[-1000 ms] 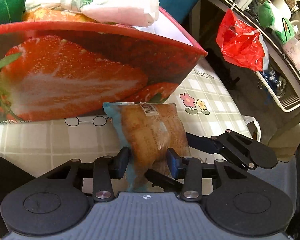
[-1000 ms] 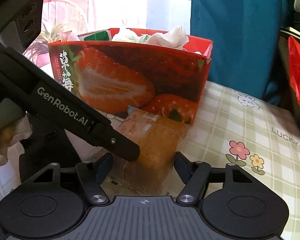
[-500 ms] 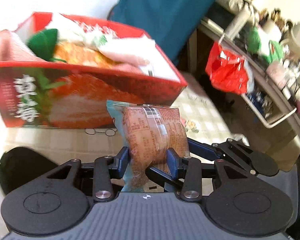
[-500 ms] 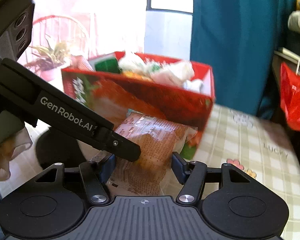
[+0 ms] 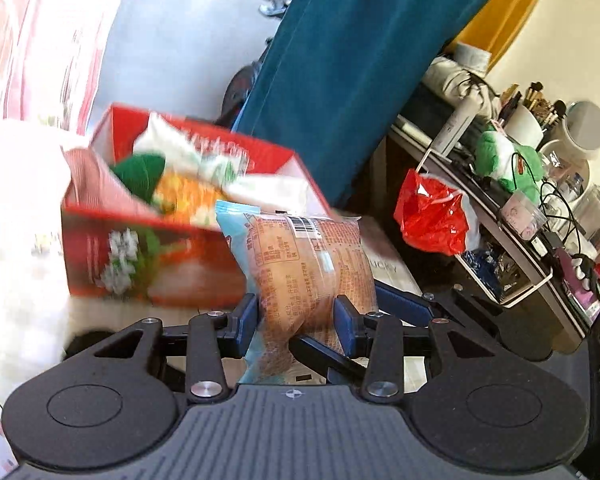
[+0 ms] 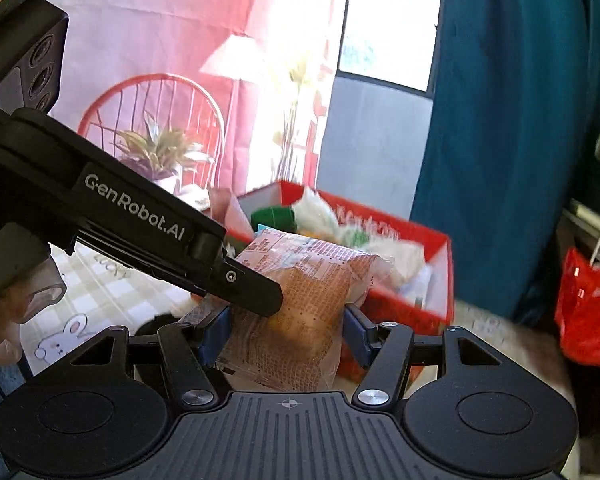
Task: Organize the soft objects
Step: 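Lift the bread pastry with both grippers and carry it over the box, then lower the pastry into the box and open both grippers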
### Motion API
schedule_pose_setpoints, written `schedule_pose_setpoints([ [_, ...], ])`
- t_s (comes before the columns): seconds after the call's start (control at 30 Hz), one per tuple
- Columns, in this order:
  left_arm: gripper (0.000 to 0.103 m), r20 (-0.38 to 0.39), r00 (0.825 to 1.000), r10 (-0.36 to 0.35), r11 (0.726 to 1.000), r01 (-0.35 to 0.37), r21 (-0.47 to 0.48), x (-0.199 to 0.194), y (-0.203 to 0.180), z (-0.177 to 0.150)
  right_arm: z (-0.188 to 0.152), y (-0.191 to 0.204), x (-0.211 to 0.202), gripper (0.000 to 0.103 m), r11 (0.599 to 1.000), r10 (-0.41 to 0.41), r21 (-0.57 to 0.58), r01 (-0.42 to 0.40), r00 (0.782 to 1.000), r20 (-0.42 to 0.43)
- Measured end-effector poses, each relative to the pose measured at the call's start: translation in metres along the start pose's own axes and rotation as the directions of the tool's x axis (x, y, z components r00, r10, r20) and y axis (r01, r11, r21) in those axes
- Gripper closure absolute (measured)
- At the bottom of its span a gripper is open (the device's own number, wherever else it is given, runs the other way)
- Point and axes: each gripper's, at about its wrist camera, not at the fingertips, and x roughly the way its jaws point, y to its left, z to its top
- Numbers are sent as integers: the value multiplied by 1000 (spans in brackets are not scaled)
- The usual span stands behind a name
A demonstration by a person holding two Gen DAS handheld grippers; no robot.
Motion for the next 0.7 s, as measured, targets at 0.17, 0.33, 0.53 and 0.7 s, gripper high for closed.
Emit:
schedule_pose_setpoints([
  [0.17, 59, 26, 1000, -11, 1000, 11, 15, -9, 7, 17, 20, -7, 4, 46, 1000, 22, 13, -23, 999, 35],
  [0.33, 59, 40, 999, -12, 1000, 11, 19, -5, 16, 40, 40, -10, 18, 47, 999, 26, -23, -25, 998, 56],
  [0.53, 59, 39, 999, -8, 999, 7, 35, 17, 31, 69, 57, -29, 55, 47, 999, 42, 11, -42, 997, 69],
  [0.7, 59, 19, 1000, 17, 998, -18, 61, 40, 41, 85, 62, -44, 91, 47, 996, 70, 47, -73, 995, 71],
])
